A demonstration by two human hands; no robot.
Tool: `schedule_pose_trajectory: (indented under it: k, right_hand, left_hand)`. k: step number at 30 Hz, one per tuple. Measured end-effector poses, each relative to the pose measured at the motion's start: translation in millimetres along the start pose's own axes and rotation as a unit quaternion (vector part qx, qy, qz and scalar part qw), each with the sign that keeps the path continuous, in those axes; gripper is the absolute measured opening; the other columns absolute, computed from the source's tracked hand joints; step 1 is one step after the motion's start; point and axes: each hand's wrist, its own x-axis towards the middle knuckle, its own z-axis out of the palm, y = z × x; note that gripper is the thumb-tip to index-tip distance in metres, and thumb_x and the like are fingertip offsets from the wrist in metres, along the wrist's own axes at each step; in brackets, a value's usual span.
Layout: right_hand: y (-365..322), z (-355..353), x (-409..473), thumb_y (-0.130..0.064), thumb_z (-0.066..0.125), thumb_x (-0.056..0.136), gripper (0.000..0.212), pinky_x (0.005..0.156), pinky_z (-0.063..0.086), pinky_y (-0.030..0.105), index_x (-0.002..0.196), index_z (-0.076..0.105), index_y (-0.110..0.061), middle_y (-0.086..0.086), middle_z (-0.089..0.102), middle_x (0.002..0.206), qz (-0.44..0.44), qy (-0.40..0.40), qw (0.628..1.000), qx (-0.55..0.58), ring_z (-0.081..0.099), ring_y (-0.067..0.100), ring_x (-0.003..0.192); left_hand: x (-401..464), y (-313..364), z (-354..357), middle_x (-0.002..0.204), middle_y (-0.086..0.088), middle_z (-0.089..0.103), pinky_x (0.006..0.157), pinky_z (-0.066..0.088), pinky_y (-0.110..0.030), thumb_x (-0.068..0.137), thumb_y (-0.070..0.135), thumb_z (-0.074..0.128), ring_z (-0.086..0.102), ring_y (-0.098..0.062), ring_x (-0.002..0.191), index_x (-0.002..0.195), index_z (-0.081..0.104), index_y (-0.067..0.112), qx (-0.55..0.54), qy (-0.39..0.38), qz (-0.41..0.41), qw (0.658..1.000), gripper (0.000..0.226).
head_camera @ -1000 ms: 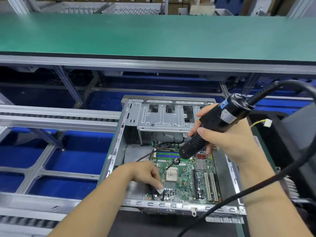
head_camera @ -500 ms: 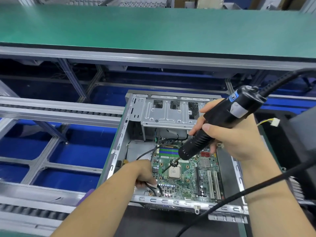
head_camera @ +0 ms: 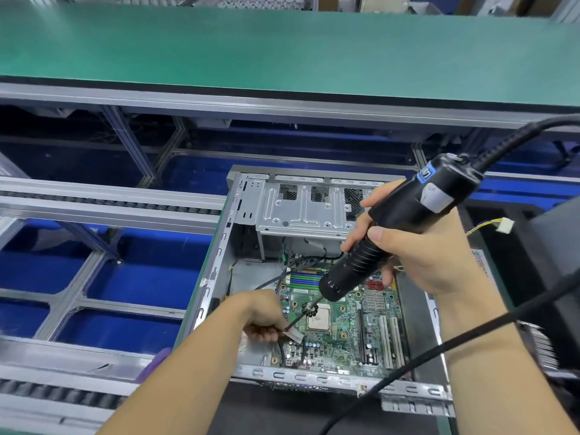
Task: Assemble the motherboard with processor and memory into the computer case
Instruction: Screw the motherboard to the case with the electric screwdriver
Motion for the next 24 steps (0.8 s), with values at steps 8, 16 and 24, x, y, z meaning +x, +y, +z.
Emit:
schedule_pose_trajectory:
  k: [8,16,24]
  right_hand:
    - [0.1,0.9,2.1,-0.016,0.074,0.071,0.029,0.037,0.045,0.026,0.099,0.069,-0.023,0.019,0.069,0.077,0.006,-0.004,1.0,0.008,0.072,0.047,0.075]
    - [12.8,14.7,3.8,-0.016,0.074,0.07,0.028,0.036,0.045,0.027,0.096,0.07,-0.026,0.015,0.07,0.077,0.041,-0.017,0.999,0.016,0.073,0.044,0.076]
    - [18.0,29.1,5.6,-0.018,0.074,0.068,0.028,0.036,0.046,0.029,0.094,0.07,-0.027,0.016,0.07,0.077,0.06,-0.038,0.997,-0.007,0.073,0.044,0.077]
  left_hand:
    - [13.6,8.9,8.1,0.084,-0.013,0.072,0.073,0.058,-0.031,0.083,0.001,0.075,0.066,-0.016,0.07,0.098,0.069,-0.008,-0.038,0.02,0.169,0.985,0.018]
    - [12.0,8.7,-0.9,0.057,0.002,0.062,0.046,0.042,-0.019,0.079,0.019,0.073,0.051,-0.009,0.046,0.064,0.058,0.013,0.231,0.148,0.144,0.951,0.022]
    - [9.6,13.2,6.4,0.097,-0.03,0.067,0.062,0.057,-0.033,0.091,-0.001,0.054,0.062,-0.03,0.074,0.097,0.061,-0.001,0.077,0.003,0.124,0.989,0.009]
